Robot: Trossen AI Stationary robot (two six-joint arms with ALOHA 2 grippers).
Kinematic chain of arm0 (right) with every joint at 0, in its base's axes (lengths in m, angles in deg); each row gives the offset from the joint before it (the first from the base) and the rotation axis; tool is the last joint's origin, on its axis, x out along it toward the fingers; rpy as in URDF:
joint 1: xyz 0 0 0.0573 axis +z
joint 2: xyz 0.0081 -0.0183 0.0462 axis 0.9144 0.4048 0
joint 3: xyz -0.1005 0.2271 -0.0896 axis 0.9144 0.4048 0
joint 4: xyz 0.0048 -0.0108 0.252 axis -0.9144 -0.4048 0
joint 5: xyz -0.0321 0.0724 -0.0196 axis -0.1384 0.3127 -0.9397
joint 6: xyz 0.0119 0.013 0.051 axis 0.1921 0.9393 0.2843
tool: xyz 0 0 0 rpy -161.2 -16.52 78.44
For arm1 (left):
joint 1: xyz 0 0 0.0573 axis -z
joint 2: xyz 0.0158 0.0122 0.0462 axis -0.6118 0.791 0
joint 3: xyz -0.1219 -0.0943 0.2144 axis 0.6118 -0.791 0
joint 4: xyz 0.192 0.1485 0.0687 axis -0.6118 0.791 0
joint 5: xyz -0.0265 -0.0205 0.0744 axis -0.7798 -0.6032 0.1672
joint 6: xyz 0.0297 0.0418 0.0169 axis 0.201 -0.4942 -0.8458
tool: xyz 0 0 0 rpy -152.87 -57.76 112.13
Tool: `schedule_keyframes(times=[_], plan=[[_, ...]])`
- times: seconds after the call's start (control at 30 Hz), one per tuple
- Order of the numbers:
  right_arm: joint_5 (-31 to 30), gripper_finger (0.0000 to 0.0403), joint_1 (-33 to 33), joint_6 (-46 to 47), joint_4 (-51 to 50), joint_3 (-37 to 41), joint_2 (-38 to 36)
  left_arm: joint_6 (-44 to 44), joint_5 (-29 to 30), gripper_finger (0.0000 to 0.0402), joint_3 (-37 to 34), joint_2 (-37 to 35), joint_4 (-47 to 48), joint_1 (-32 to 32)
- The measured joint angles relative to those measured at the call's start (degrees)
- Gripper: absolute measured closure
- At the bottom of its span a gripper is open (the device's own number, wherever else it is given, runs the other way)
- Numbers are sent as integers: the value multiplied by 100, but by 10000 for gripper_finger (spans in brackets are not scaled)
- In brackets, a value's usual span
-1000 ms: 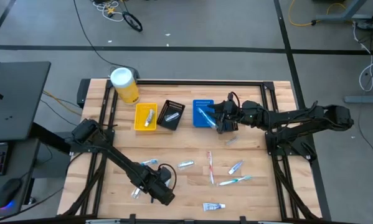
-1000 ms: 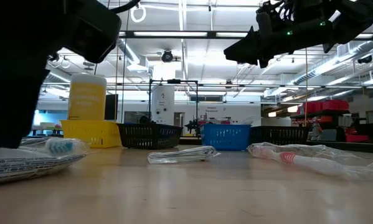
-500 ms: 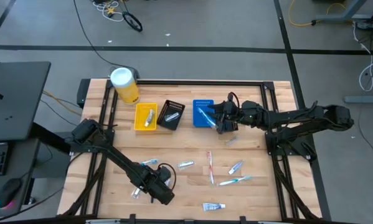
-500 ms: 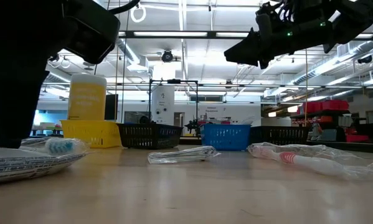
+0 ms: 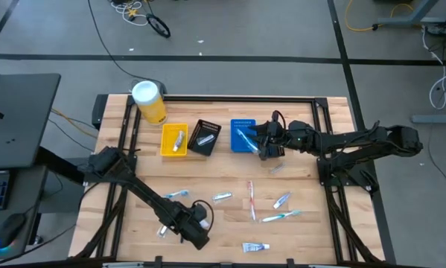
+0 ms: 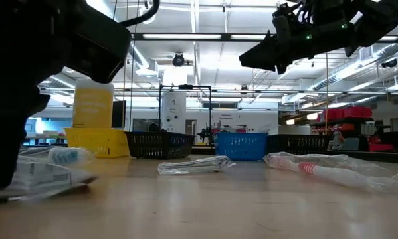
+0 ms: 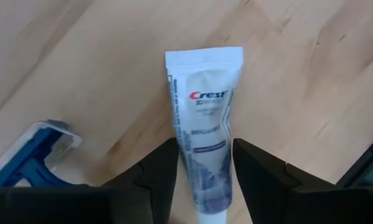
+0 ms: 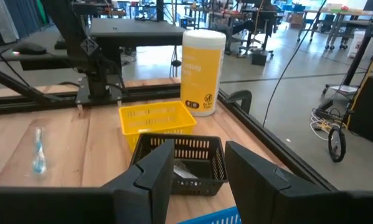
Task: Pick & Place Travel size toiletries
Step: Put the white toothpaste into the yellow bin
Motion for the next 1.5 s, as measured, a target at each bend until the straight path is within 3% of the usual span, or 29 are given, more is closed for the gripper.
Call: schedule_keyframes(times=[0.37, 0.5, 0.8, 1.0, 1.13, 1.33, 1.5], plan=[[0, 250, 0, 10, -59, 0, 2, -272, 290, 317, -9, -4, 22, 9], [0, 250, 0, 11, -75, 2, 2, -489, 868, 334, 107, 7, 168, -17], [-2, 250, 0, -13, -74, 0, 2, -1141, 2170, 338, 612, -769, 2013, -454], [-4, 250, -9, -55, 92, 2, 2, -747, 2641, 338, 417, -1638, 3897, -1192], [-7, 250, -9, -96, 92, 4, 2, -972, 2712, 338, 125, -1991, 4567, -1885], [-11, 250, -9, -96, 53, 7, 2, -1771, 2722, 338, -550, -2124, 4469, -3052], [-13, 250, -9, -155, 98, 7, 0, -2741, 2669, 338, -1195, -2124, 3490, -3846]])
